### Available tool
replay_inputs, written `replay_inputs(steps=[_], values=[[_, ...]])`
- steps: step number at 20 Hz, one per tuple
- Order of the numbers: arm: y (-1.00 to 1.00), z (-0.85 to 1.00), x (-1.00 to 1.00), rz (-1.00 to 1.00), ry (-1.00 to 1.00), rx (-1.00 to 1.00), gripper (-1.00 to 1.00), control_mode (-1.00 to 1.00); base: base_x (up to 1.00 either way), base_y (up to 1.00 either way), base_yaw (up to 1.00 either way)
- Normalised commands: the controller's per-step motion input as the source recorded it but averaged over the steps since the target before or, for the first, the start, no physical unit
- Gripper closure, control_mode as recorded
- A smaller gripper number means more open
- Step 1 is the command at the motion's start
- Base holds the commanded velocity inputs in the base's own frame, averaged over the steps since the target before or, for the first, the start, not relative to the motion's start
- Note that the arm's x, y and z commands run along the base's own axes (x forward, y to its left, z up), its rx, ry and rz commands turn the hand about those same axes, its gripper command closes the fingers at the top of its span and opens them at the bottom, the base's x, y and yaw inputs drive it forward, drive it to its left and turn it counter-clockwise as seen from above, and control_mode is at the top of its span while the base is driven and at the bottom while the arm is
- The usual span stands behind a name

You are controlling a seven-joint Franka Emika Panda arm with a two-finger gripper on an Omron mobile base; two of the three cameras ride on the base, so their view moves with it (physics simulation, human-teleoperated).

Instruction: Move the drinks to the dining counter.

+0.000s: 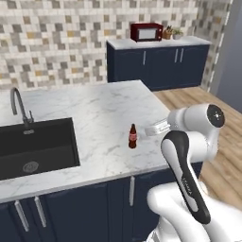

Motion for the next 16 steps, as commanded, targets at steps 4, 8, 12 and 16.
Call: replay_inputs(steps=[4, 8, 12, 16], values=[[0.00, 0.00, 0.00, 0.00, 0.00, 0.00, -1.00, 1.00, -0.43, 0.00, 0.23], [0.00, 0.00, 0.00, 0.00, 0.00, 0.00, -1.00, 1.00, -0.05, 0.00, 0.43], [0.00, 0.00, 0.00, 0.00, 0.00, 0.00, -1.00, 1.00, 0.00, 0.00, 0.64], [0.00, 0.00, 0.00, 0.00, 0.00, 0.00, -1.00, 1.00, -0.03, 0.00, 0.74]])
